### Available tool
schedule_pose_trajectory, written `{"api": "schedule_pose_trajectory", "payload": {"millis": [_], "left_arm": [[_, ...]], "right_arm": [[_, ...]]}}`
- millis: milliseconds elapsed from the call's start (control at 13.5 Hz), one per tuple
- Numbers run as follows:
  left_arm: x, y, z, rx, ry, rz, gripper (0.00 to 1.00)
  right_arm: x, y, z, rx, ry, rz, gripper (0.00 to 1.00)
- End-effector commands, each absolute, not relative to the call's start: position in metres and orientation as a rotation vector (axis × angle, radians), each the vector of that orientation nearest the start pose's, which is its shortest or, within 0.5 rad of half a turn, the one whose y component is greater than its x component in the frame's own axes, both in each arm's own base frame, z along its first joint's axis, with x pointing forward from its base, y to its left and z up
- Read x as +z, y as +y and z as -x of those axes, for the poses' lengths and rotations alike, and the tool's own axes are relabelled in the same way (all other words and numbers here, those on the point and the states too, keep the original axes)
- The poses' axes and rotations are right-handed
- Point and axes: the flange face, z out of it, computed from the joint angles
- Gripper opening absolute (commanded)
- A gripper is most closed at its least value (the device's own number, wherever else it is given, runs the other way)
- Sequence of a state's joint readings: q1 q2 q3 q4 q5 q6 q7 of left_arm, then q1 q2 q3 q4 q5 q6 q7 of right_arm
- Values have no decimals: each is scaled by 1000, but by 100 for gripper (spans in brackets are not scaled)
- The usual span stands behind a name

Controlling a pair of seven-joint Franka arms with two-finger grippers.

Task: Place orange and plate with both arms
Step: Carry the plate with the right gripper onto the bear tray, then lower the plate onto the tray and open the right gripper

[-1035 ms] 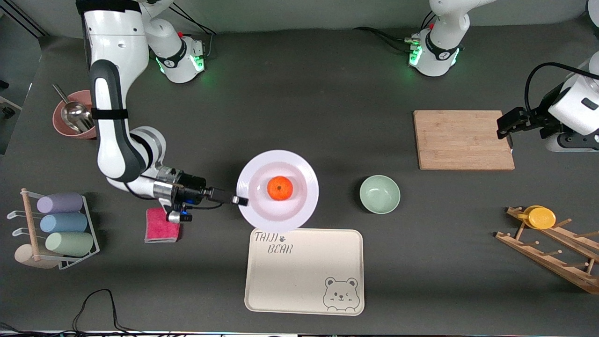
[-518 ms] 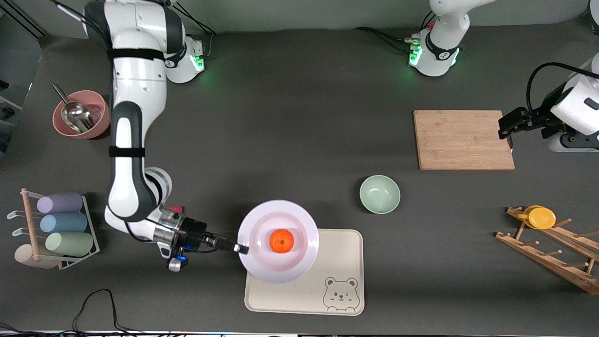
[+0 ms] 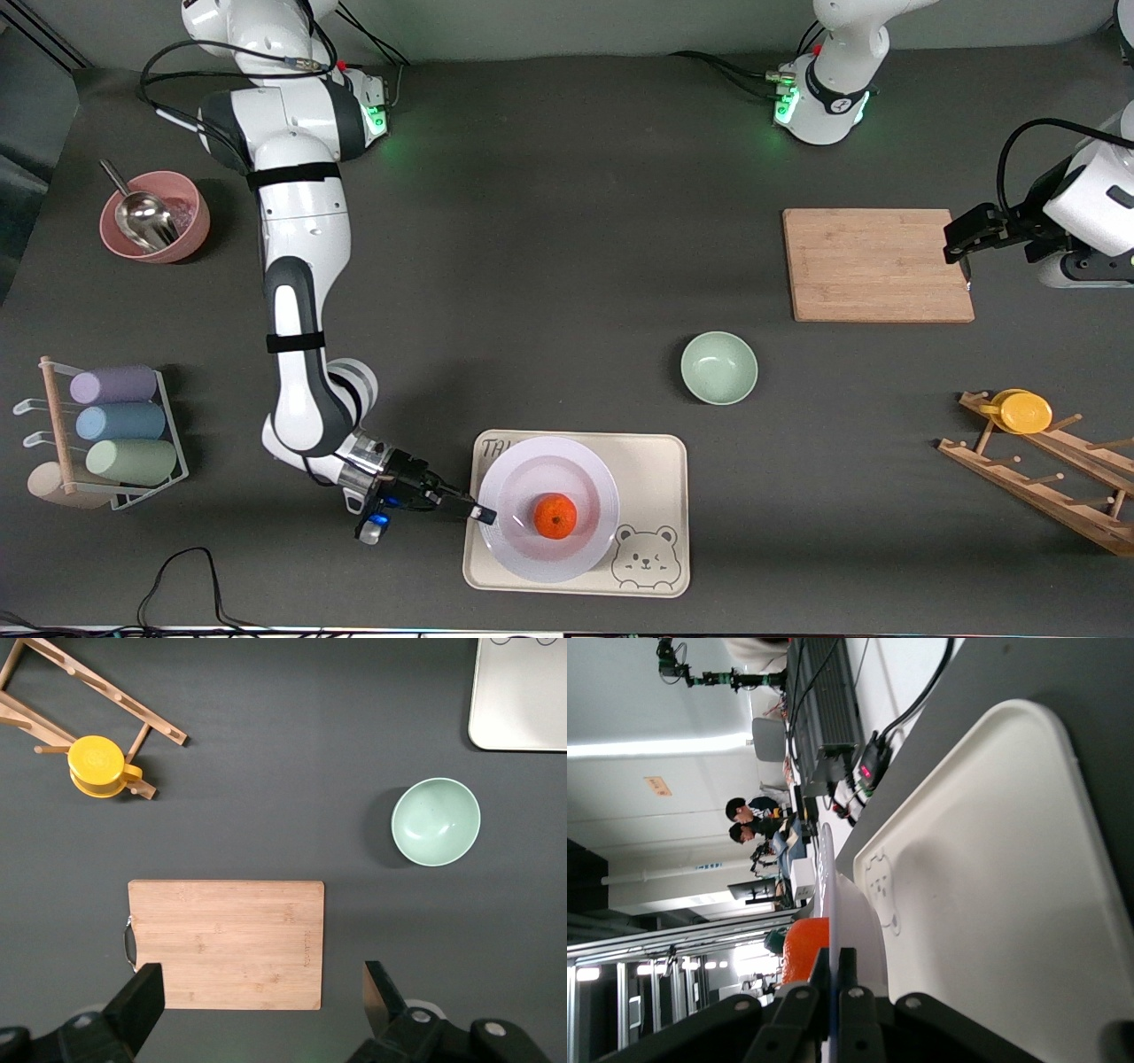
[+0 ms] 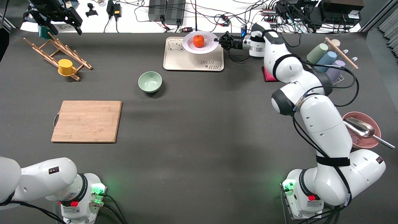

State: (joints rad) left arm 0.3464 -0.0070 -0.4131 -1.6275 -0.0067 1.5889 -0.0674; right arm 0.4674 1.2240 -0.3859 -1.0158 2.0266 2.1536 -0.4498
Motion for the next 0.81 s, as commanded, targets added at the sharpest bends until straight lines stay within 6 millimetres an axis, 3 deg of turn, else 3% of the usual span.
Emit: {"api": "schedule_pose_trajectory", "payload": {"millis": [0, 370, 665, 739], "left_arm": [[606, -37, -544, 25, 17, 3148, 100], [606, -37, -543, 37, 20, 3147, 100], [605, -38, -544, 27, 22, 3149, 100], [606, -38, -544, 25, 22, 3148, 100]], "right_arm": [[129, 238, -770, -310, 453, 1807, 0], [101, 241, -761, -355, 415, 1849, 0], [101, 246, -759, -349, 418, 1835, 0], [101, 246, -760, -349, 432, 1835, 84]]}}
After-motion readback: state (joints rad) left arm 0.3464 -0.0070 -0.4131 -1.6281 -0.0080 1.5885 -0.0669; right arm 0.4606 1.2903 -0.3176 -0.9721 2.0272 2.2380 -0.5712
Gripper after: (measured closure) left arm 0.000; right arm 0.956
